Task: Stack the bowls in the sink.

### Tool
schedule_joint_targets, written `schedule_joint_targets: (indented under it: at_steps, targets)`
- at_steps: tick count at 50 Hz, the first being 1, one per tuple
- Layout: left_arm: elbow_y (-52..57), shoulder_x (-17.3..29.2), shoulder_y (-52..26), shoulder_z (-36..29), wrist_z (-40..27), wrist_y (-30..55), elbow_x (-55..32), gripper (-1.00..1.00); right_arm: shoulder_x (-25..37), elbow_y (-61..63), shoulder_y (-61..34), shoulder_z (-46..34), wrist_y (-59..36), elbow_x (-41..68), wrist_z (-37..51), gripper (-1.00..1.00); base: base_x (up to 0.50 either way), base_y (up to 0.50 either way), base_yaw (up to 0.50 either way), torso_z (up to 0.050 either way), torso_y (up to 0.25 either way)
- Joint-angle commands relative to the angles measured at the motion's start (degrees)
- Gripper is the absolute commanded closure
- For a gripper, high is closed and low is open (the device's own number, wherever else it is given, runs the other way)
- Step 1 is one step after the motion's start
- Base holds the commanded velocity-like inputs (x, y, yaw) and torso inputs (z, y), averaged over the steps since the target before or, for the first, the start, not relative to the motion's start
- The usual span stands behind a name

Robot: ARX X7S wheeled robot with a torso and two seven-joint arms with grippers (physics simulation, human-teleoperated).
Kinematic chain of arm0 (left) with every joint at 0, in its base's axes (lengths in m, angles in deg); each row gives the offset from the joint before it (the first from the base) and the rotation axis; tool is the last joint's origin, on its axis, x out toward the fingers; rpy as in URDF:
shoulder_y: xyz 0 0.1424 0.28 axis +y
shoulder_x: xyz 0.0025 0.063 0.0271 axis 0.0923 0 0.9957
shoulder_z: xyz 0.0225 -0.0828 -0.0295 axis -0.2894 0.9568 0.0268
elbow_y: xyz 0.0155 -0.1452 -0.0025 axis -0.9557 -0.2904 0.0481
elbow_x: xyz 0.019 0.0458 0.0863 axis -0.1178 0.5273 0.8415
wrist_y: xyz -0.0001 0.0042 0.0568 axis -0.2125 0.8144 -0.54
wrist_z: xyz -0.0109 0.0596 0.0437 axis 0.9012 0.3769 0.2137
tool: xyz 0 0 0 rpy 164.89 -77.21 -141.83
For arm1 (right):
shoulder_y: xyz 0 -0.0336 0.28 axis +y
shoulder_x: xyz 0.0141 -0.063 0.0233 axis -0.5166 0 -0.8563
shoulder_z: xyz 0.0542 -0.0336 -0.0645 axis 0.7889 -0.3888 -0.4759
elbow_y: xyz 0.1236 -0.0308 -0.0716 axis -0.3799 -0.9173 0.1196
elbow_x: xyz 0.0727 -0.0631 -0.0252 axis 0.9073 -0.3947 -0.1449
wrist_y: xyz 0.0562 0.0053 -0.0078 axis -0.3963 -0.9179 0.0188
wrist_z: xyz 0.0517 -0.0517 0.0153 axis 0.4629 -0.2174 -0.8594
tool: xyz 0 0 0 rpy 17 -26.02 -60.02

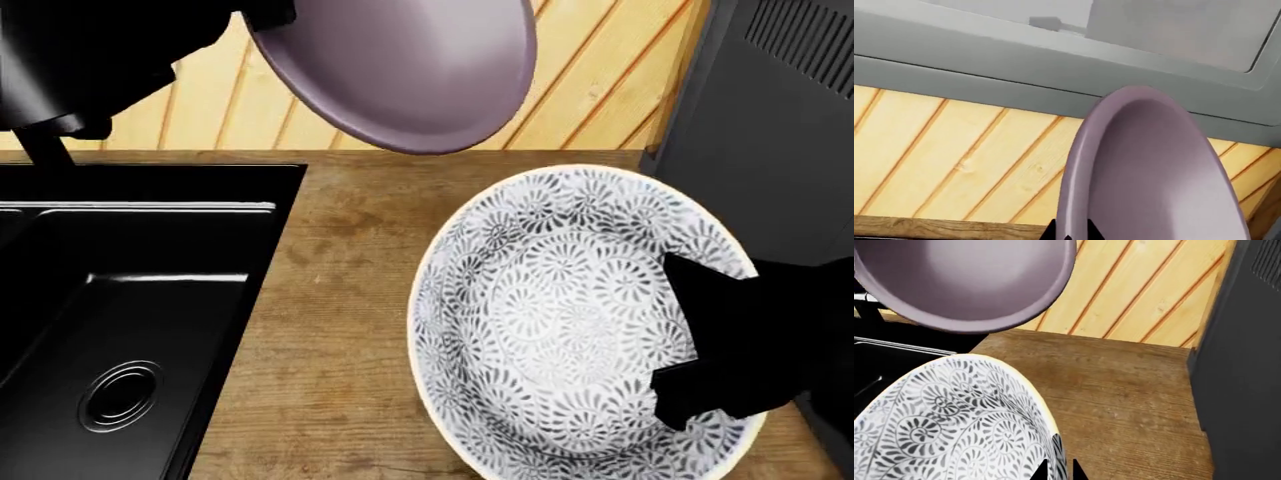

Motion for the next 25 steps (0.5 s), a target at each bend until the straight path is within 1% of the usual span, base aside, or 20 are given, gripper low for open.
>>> schedule_joint_targets:
  at_steps: [1,5,9,17,25]
  targets:
    - [6.8,5.7,-0.4,1.8,-0.8,0.7,0.9,1.0,-2.1,0.1,0.3,1.0,3.2,-7.2,-0.3,1.0,0.0,0.0,0.0,0.0,0.0]
    - [7.5,7.3,-0.8,2.1,-1.5,0.8,1.7,1.0,-3.2,0.2,0.2,0.5,1.6,-8.9,0.3,1.0,0.0,0.0,0.0,0.0,0.0]
    - [7.1,8.1,-1.3,2.5,-2.0,0.5,2.3,1.0,-3.6,0.3,-0.3,0.3,-0.4,-8.2,-0.7,1.0,0.0,0.0,0.0,0.0,0.0]
    - [5.4,8.2,-2.8,3.0,-3.1,0.4,2.7,1.0,-2.3,0.8,0.4,-0.2,-2.4,-6.6,-1.9,1.0,0.0,0.0,0.0,0.0,0.001]
    - [4.3,8.3,-5.2,3.4,-4.0,1.5,2.4,1.0,0.6,1.5,0.3,0.5,-3.2,-5.3,-2.5,1.0,0.0,0.0,0.0,0.0,0.0]
